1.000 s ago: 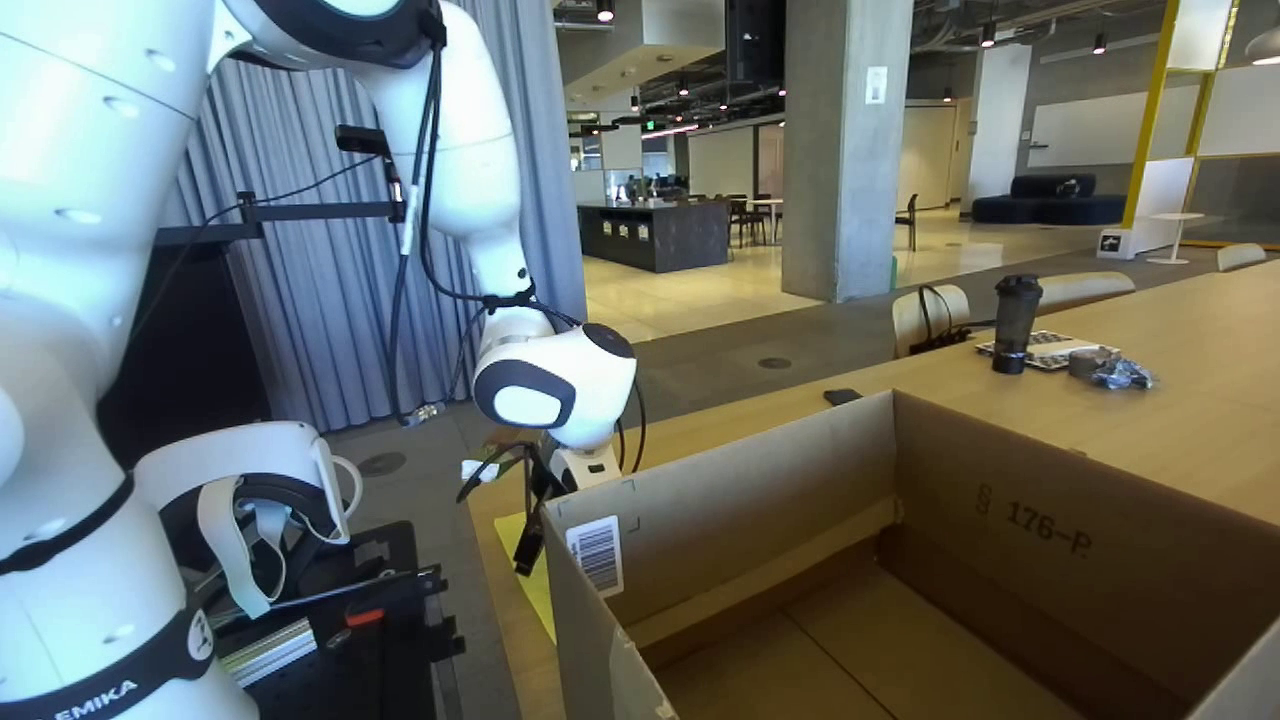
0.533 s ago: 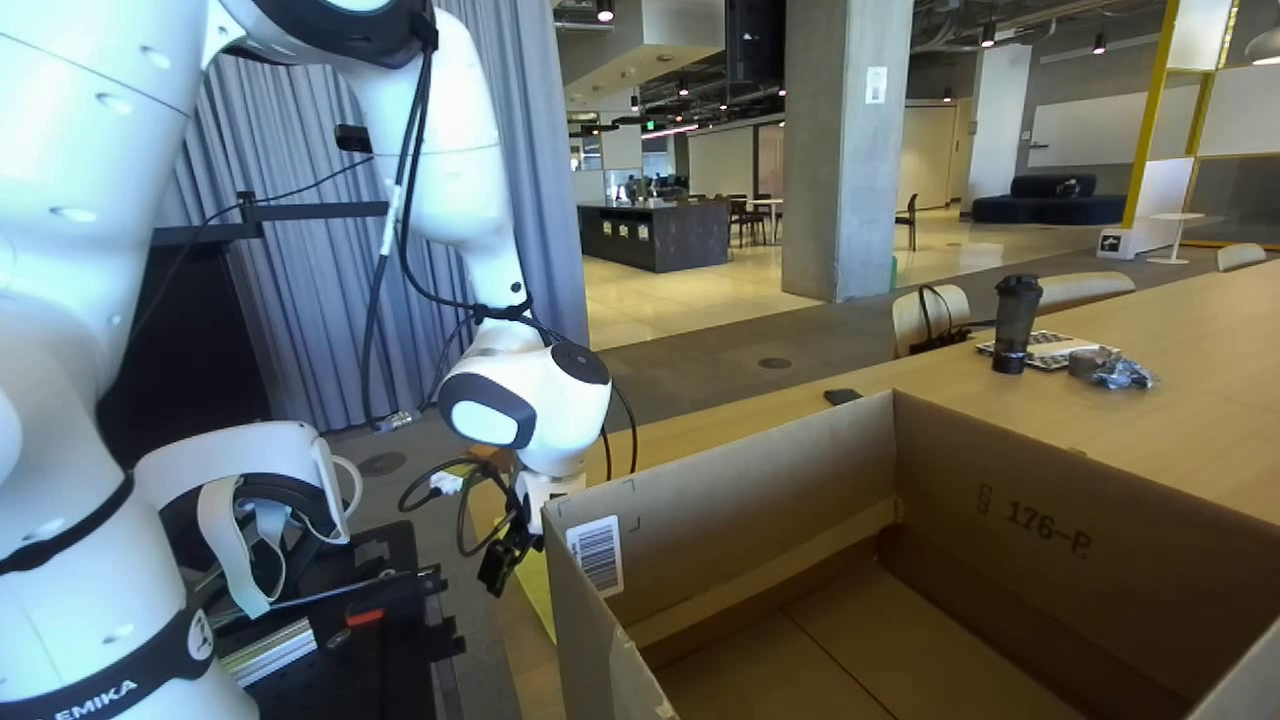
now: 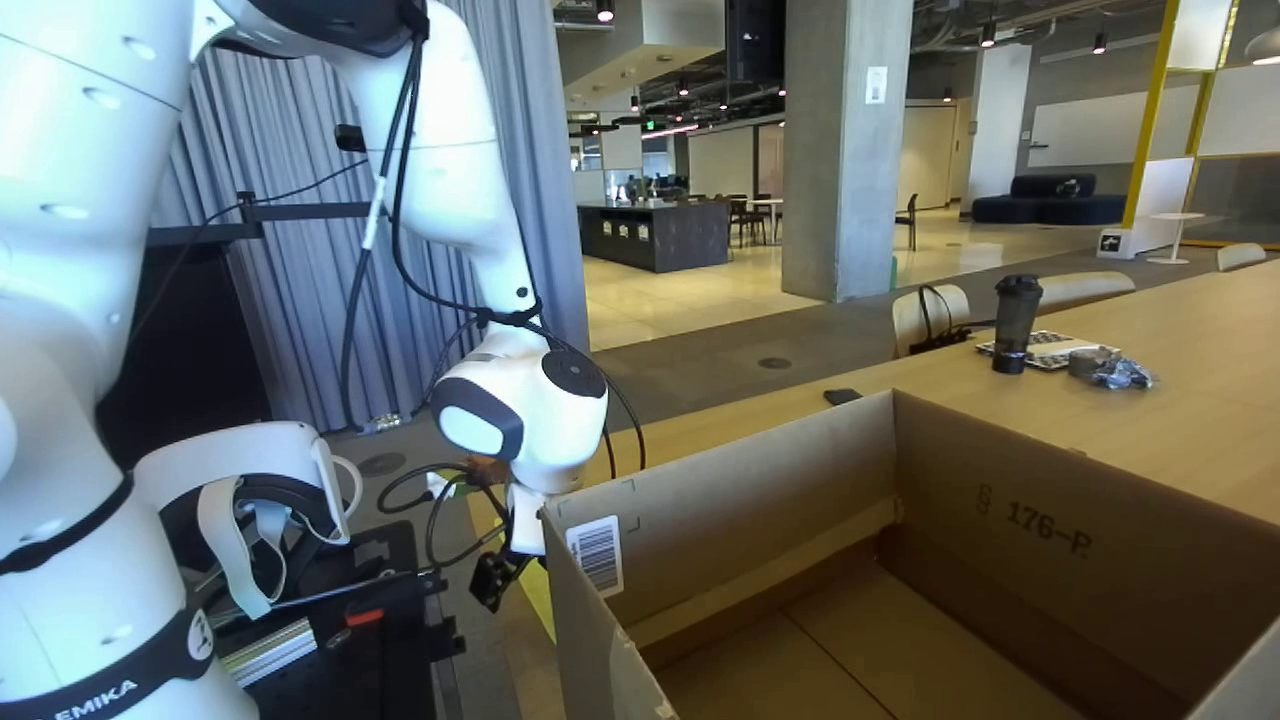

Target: Put the marker on the towel then put it inside the box

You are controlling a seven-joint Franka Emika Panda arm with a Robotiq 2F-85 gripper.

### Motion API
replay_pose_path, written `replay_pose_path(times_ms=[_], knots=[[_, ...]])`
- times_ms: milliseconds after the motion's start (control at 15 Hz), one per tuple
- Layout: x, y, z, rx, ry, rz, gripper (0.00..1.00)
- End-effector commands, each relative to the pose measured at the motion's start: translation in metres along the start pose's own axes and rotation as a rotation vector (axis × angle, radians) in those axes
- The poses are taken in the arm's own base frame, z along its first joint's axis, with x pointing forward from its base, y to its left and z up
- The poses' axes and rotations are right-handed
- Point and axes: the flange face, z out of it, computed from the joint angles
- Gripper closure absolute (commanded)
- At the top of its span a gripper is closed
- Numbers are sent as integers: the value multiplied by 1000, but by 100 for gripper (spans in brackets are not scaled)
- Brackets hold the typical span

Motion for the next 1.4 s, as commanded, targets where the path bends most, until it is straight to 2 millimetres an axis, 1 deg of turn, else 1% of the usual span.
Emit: replay_pose_path(times_ms=[0,133,267,333,467,600,800,1067,1200,1333], knots=[[14,9,-17,16,35,75,0],[30,15,-24,15,52,116,0],[45,13,-27,18,71,149,0],[50,15,-33,19,75,153,0],[63,10,-37,16,89,162,0],[71,8,-46,21,101,159,0],[80,-4,-57,26,127,145,0],[89,-28,-70,30,153,93,0],[90,-42,-76,28,155,52,0],[85,-53,-78,27,144,13,0]])
